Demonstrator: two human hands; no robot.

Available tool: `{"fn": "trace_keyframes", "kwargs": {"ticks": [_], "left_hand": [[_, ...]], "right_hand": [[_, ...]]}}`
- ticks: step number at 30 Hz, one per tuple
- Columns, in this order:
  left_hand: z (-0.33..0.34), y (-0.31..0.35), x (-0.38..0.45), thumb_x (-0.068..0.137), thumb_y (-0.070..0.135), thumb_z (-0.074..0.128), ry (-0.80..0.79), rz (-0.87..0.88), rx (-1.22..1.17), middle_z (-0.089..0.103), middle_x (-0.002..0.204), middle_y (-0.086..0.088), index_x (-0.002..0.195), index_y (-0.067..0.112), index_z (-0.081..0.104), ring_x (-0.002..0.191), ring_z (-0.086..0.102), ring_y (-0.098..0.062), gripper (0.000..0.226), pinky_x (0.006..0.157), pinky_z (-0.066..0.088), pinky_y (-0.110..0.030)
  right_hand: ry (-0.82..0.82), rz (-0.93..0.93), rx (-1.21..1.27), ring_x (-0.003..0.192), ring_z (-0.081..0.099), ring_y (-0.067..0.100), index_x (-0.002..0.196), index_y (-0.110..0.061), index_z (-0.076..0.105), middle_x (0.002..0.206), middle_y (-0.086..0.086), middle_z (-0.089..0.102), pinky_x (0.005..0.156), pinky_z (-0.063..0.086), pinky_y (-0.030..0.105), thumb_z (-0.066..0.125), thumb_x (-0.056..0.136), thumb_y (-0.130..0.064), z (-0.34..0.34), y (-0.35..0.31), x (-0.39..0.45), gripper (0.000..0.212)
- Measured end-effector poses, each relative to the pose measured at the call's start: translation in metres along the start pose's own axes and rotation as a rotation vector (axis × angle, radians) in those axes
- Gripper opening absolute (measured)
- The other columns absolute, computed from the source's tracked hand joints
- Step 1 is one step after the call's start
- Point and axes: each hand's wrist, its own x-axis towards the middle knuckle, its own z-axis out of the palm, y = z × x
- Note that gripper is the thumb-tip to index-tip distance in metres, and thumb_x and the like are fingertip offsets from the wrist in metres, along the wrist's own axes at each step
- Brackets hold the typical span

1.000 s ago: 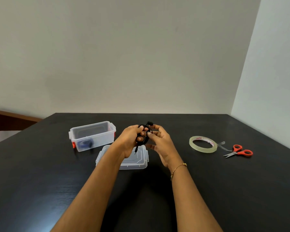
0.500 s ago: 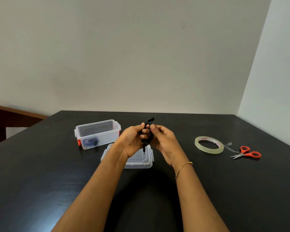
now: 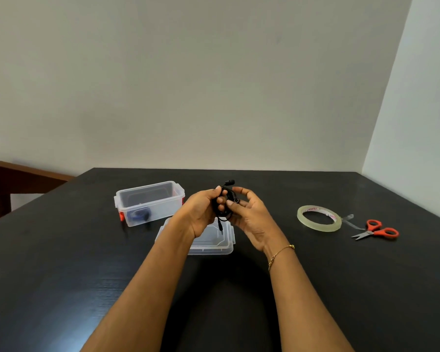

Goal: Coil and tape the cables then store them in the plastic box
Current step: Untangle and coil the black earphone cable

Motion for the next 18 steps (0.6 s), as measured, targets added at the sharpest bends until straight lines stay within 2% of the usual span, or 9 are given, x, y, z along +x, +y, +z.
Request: {"fn": "trace_keyframes", "kwargs": {"ticks": [3,5,6,9,11,13,16,18], "left_hand": [[-0.001,-0.002,0.0,0.098,0.029,0.039,0.055,-0.012,0.06,0.053,0.051,0.006,0.08,0.017,0.06,0.068,0.051,-0.012,0.03,0.072,0.033,-0.029],[-0.003,-0.002,0.0,0.097,0.03,0.04,0.074,-0.016,0.088,0.057,0.062,0.003,0.082,0.017,0.061,0.08,0.056,-0.015,0.029,0.081,0.033,-0.032],[-0.004,-0.002,0.0,0.097,0.03,0.04,0.071,-0.016,0.078,0.057,0.064,0.002,0.082,0.017,0.061,0.082,0.056,-0.016,0.029,0.08,0.034,-0.031],[-0.005,0.002,-0.001,0.097,0.028,0.04,0.007,-0.028,-0.031,0.056,0.059,0.004,0.082,0.015,0.061,0.076,0.054,-0.014,0.029,0.068,0.039,-0.027],[-0.006,0.005,-0.003,0.097,0.026,0.042,-0.045,-0.062,-0.153,0.057,0.055,0.005,0.084,0.013,0.062,0.072,0.054,-0.013,0.027,0.069,0.042,-0.025],[-0.006,0.006,-0.003,0.096,0.024,0.042,-0.07,-0.095,-0.232,0.058,0.052,0.007,0.084,0.012,0.062,0.07,0.053,-0.011,0.026,0.071,0.042,-0.024],[-0.005,0.007,-0.004,0.096,0.021,0.042,-0.062,-0.106,-0.267,0.061,0.053,0.005,0.085,0.011,0.062,0.064,0.059,-0.009,0.025,0.073,0.042,-0.025],[-0.004,0.008,-0.006,0.096,0.019,0.043,-0.045,-0.097,-0.273,0.063,0.054,0.004,0.085,0.011,0.062,0.056,0.065,-0.008,0.024,0.074,0.043,-0.026]], "right_hand": [[0.0,0.004,-0.082,0.092,0.064,0.019,0.123,-0.013,0.047,0.11,0.016,0.063,0.074,0.052,0.027,0.059,0.086,-0.004,0.001,0.002,0.001,0.04],[0.013,0.002,-0.137,0.098,0.063,0.023,0.117,-0.014,0.05,0.11,0.015,0.064,0.083,0.053,0.033,0.061,0.085,-0.006,0.003,0.002,0.003,0.035],[0.017,0.002,-0.149,0.101,0.063,0.024,0.113,-0.016,0.051,0.111,0.016,0.064,0.086,0.052,0.035,0.06,0.086,-0.006,0.004,0.002,0.004,0.03],[0.028,0.025,-0.046,0.097,0.061,0.024,0.107,-0.014,0.049,0.109,0.015,0.062,0.076,0.052,0.031,0.047,0.091,-0.003,0.007,-0.001,0.004,0.019],[0.027,0.042,0.072,0.09,0.058,0.022,0.097,-0.016,0.046,0.102,0.013,0.058,0.071,0.05,0.031,0.04,0.091,-0.001,0.011,-0.002,0.004,0.017],[0.032,0.041,0.116,0.087,0.054,0.022,0.09,-0.018,0.043,0.097,0.012,0.056,0.072,0.05,0.034,0.037,0.089,0.001,0.013,-0.002,0.003,0.02],[0.031,0.03,0.055,0.084,0.055,0.019,0.099,-0.017,0.038,0.09,0.009,0.058,0.077,0.051,0.035,0.038,0.089,0.005,0.014,-0.003,0.004,0.024],[0.024,0.017,0.013,0.081,0.056,0.016,0.101,-0.018,0.036,0.086,0.007,0.058,0.073,0.051,0.032,0.041,0.088,0.007,0.014,-0.004,0.003,0.029]]}}
